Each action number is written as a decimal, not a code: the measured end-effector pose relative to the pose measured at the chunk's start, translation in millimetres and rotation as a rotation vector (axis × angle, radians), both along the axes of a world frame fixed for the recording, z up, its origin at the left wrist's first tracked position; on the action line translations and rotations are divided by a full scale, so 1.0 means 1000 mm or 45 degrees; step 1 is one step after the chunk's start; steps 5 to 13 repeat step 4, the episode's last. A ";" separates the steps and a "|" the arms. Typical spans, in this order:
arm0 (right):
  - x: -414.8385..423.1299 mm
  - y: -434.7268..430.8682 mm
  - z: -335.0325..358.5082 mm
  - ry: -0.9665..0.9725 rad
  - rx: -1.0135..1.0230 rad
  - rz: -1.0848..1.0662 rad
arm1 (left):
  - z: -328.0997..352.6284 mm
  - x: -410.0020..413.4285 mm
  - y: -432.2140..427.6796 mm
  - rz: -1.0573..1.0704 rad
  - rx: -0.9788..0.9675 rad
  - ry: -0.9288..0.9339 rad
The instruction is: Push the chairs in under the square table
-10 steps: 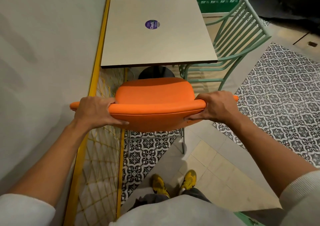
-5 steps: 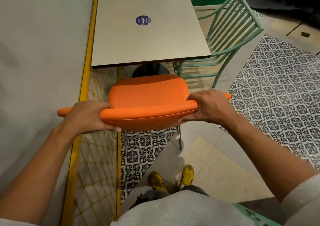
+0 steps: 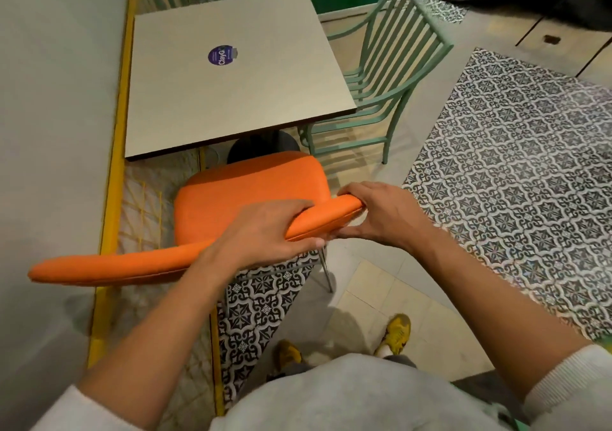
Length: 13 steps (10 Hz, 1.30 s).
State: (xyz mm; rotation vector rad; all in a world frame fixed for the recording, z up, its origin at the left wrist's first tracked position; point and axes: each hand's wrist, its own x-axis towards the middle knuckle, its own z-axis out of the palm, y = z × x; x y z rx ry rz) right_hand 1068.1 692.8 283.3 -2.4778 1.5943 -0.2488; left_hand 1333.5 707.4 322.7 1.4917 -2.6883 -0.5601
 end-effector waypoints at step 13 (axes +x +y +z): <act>-0.276 -0.017 -0.062 0.547 0.828 -0.252 | -0.030 -0.227 -0.081 -0.044 0.317 -0.751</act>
